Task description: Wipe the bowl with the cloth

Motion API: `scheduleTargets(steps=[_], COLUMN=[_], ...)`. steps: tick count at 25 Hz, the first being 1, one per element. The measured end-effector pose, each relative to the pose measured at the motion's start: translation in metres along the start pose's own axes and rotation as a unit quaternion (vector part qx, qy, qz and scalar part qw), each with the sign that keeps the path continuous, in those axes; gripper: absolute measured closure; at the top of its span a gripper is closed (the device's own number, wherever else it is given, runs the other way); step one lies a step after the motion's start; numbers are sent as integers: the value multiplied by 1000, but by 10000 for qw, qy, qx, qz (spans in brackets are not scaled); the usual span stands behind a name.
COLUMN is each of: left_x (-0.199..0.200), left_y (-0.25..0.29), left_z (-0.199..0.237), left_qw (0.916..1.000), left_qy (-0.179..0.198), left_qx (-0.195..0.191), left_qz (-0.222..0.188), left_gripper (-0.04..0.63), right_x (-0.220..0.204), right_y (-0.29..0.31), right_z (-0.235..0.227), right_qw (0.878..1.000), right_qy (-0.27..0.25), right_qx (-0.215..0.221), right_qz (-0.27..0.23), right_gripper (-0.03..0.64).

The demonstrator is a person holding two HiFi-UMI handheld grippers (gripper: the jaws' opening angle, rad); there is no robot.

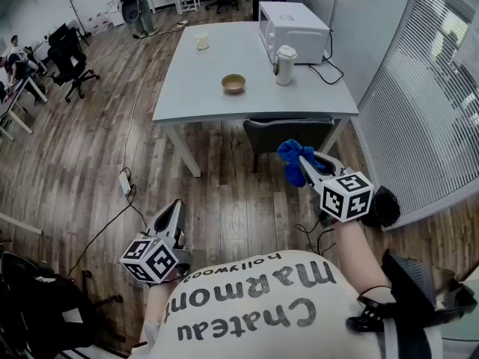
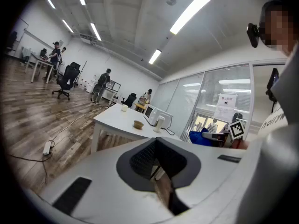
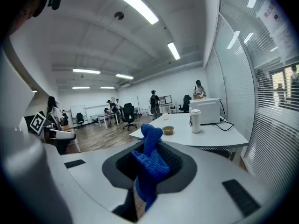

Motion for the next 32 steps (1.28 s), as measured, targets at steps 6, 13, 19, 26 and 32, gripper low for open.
scheduleTargets(steps=[6, 13, 19, 26, 32], left_x=[3, 10, 8, 10, 20], left_y=[5, 4, 0, 21, 71], left_z=[1, 17, 45, 59, 80], left_qw=[9999, 9997, 9990, 9964, 9962], left_qy=[41, 75, 83, 422, 109], left_qx=[-74, -224, -386, -730, -780], left_qz=[53, 91, 230, 126, 366], left_gripper=[606, 606, 606, 604, 604], right_x=[-1, 1, -8, -22, -16], right_y=[3, 8, 19, 46, 80], right_z=[2, 16, 42, 54, 27], right_qw=[10000, 9998, 9995, 9968, 9946], right_qy=[-58, -85, 157, 781, 1022], right_qx=[-67, -200, -144, -117, -155], right_qz=[14, -38, -223, -154, -96], right_gripper=[552, 552, 552, 552, 552])
Point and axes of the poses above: the fingertips, and each gripper's own axes: y forward along the fingers, z to its left, x out of its top, the point moved 10 cm from there along -y, backward along the fingers
